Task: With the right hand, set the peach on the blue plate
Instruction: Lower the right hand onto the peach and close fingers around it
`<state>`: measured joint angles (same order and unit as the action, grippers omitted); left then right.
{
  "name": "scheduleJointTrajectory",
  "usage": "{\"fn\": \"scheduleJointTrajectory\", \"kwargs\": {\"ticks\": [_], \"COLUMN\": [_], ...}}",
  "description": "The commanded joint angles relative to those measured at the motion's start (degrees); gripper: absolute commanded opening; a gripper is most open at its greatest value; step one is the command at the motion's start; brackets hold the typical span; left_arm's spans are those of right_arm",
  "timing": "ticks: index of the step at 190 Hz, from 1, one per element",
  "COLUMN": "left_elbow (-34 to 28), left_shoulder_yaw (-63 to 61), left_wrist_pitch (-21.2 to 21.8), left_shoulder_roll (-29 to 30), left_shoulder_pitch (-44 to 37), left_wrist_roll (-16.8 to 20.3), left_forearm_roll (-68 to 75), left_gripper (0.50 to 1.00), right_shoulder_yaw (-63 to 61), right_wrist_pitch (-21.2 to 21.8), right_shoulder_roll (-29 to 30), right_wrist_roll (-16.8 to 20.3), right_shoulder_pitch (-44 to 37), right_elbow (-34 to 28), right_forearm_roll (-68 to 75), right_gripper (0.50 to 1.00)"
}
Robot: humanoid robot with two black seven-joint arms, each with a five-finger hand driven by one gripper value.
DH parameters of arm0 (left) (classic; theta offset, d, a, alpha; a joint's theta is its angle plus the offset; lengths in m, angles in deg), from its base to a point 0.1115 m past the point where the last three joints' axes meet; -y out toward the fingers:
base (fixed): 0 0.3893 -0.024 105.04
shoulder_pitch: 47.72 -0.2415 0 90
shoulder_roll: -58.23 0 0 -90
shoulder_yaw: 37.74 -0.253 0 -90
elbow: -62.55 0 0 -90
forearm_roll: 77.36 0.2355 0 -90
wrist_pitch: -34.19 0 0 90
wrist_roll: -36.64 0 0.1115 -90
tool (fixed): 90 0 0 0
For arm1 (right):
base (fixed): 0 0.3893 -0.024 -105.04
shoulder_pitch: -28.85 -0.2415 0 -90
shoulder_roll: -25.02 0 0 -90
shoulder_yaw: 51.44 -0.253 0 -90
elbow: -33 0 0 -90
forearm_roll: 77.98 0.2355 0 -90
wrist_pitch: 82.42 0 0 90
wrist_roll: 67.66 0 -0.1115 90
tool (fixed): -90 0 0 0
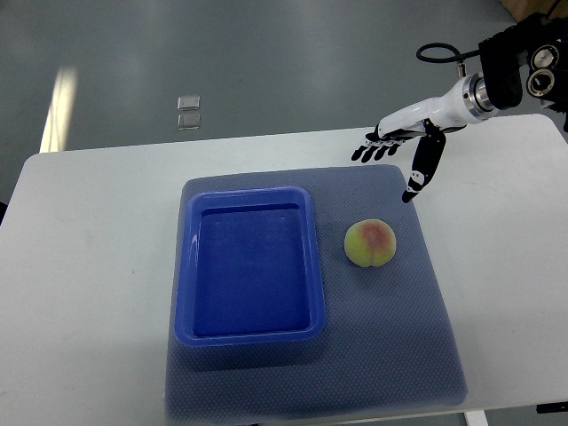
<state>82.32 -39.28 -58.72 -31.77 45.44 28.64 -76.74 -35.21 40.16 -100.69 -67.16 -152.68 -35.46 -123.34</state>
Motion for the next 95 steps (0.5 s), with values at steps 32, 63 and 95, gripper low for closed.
{"fn": "scheduleJointTrajectory", "kwargs": {"ticks": [32,63,95], "left_elbow": [0.0,0.0,0.0], "left_shoulder_yaw": [0.0,0.0,0.0], "left_wrist_pitch": [0.0,0.0,0.0], "left_shoulder_roll": [0.0,0.0,0.0], "left_shoulder_pitch": [0.0,0.0,0.0], "left_wrist_roll": [0.0,0.0,0.0], "left_forearm_roll": [0.0,0.0,0.0], "left_gripper": [1.000,1.000,1.000], "right_shoulder_yaw": [-0.1,-0.4,-0.7], "right_wrist_pitch": [-3.6,-8.7,-9.6], "right_shoulder_roll": [0.7,1.8,2.0], "right_wrist_roll": [-0.5,-1.2,-2.3], "right_shoulder_pitch": [4.0,9.2,12.0], "right_elbow": [0.1,0.1,0.1], "right_forearm_roll": [-0.5,-1.5,-2.6], "right_gripper": [0.928,0.928,0.926]}}
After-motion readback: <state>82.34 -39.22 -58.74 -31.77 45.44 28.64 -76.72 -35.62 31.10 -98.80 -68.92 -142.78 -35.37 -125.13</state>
